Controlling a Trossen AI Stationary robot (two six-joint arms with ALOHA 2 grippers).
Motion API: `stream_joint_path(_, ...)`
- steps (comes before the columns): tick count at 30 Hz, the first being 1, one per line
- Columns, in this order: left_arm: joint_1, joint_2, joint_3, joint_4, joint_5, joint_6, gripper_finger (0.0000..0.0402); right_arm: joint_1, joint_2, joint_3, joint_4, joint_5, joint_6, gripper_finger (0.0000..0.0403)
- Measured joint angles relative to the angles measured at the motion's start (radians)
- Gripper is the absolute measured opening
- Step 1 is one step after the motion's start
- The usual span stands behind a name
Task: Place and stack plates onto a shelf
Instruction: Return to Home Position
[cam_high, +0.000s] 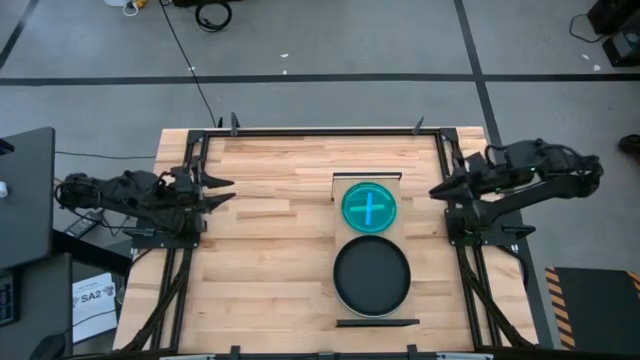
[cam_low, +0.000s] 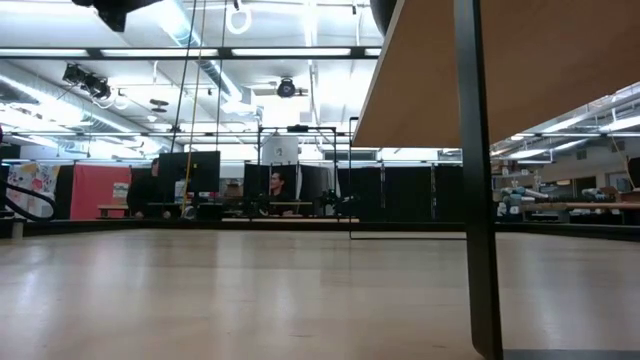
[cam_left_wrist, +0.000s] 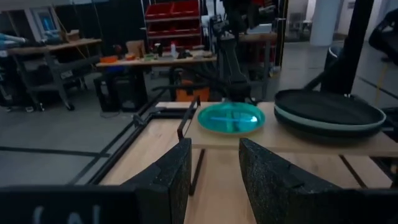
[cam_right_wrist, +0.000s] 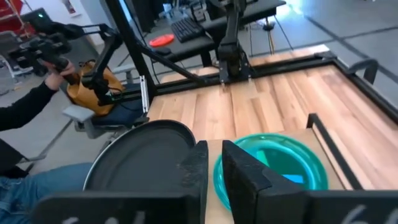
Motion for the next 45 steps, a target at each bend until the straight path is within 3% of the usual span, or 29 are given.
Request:
stream_joint_path(4, 0.000, -0.020, -0.059, 0.053, 0.000, 0.014, 0.0141, 0.000, -0.061, -0.006, -0.021, 0.000, -0.036, 0.0050)
stream_joint_path(14, 0.003, -0.109, -0.374, 0.481, 0.000, 0.141, 0.0141, 0.000, -0.288, -0.197, 0.029, 0.000, -0.057, 0.0051)
stream_joint_path(25, 0.003, -0.253, -0.456, 0.503, -0.065, 0.247, 0.0141, 0.000, -0.527, -0.363, 0.157, 0.000, -0.074, 0.0052)
stream_joint_path(33, 0.007, -0.326, -0.456, 0.479, -0.072, 0.360, 0.0141, 0.000, -0.516, -0.438, 0.203, -0.006, -0.106, 0.0052)
stream_joint_path(40, 0.069, -0.336, -0.461, 0.367, 0.015, 0.267, 0.0141, 0.000, -0.517, -0.522, 0.315, -0.008, -0.107, 0.0052)
stream_joint_path(45, 0.134, -0.337, -0.567, 0.513, 0.087, 0.260, 0.0141, 0.000, -0.517, -0.576, 0.389, -0.008, -0.126, 0.0052)
